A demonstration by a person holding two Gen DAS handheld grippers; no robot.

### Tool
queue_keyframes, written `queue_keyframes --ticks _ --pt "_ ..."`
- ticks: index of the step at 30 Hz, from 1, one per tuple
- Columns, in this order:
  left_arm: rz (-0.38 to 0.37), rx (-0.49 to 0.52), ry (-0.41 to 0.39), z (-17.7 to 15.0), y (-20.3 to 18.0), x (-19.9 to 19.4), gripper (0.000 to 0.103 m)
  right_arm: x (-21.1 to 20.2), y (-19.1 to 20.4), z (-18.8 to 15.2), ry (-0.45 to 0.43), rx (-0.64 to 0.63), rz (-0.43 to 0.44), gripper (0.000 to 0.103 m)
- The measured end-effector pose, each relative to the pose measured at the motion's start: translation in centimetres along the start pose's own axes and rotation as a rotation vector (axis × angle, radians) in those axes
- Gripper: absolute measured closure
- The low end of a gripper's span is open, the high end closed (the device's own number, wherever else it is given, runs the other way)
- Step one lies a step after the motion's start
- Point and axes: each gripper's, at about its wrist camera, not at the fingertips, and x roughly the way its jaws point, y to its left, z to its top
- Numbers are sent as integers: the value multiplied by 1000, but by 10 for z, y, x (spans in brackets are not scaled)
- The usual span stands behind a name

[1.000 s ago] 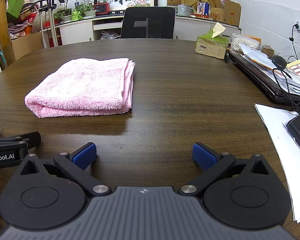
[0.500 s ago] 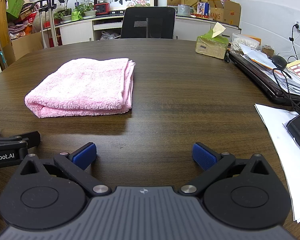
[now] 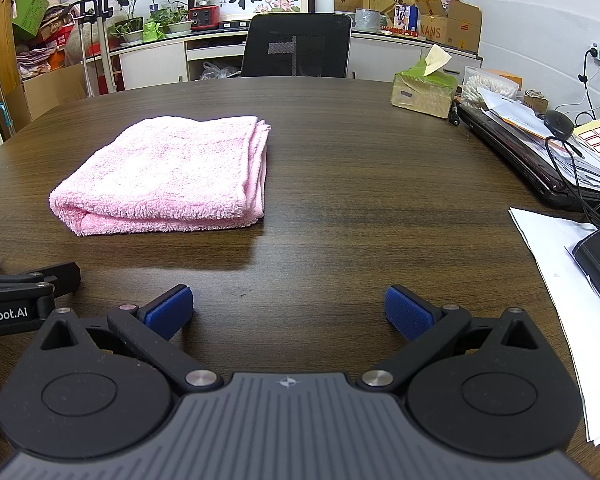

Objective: Fold towel

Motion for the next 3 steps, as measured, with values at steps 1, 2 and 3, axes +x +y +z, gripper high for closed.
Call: queue_keyframes --ticks 1,2,3 --pt "0 0 0 0 0 0 0 0 0 0 0 0 0 0" --pt "0 0 0 0 0 0 0 0 0 0 0 0 0 0" --pt "0 0 0 0 0 0 0 0 0 0 0 0 0 0"
